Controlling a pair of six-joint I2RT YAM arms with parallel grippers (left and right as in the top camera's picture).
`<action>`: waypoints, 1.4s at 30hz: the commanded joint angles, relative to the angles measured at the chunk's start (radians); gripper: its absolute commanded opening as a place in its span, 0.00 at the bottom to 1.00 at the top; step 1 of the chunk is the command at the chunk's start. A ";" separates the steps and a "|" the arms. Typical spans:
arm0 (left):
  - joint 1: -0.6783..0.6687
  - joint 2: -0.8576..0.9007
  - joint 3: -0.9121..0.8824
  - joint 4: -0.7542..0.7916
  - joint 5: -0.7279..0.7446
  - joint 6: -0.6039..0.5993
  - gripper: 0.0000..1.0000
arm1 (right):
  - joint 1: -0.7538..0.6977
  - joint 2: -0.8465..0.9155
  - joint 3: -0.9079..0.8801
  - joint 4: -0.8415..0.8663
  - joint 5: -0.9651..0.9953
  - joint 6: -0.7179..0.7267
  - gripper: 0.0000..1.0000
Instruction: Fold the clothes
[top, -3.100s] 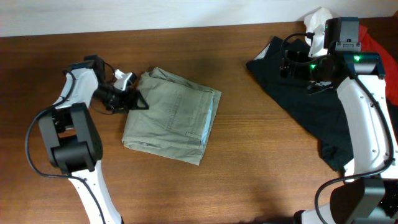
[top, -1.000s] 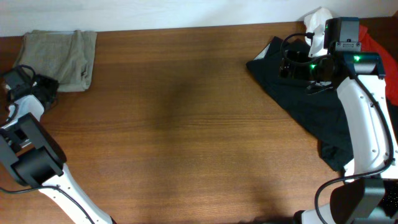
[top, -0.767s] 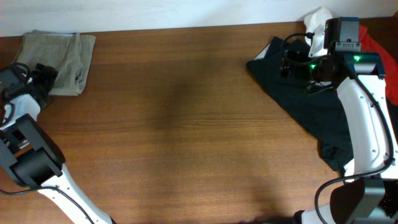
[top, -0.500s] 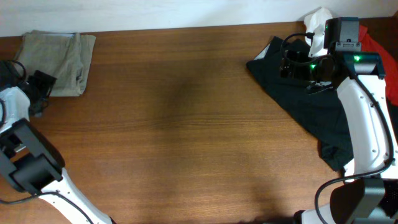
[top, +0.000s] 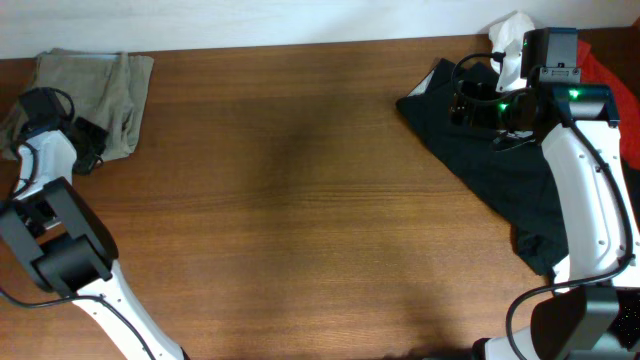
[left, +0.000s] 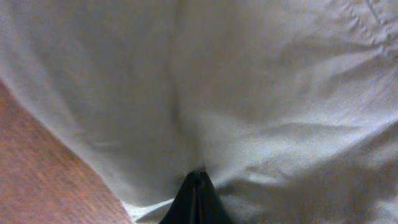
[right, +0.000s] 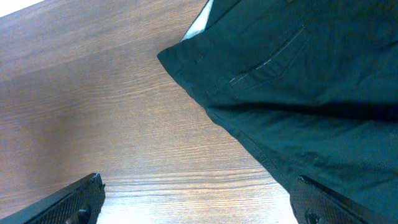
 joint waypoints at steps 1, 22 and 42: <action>-0.021 0.014 -0.001 -0.005 0.029 0.024 0.01 | 0.005 -0.009 0.003 0.000 0.005 0.000 0.99; -0.036 -0.667 -0.001 -0.414 0.538 0.278 0.99 | 0.005 -0.238 0.060 -0.150 -0.237 0.016 0.99; -0.035 -0.667 -0.001 -0.414 0.537 0.278 0.99 | 0.005 -1.030 -0.543 0.107 -0.137 0.016 0.99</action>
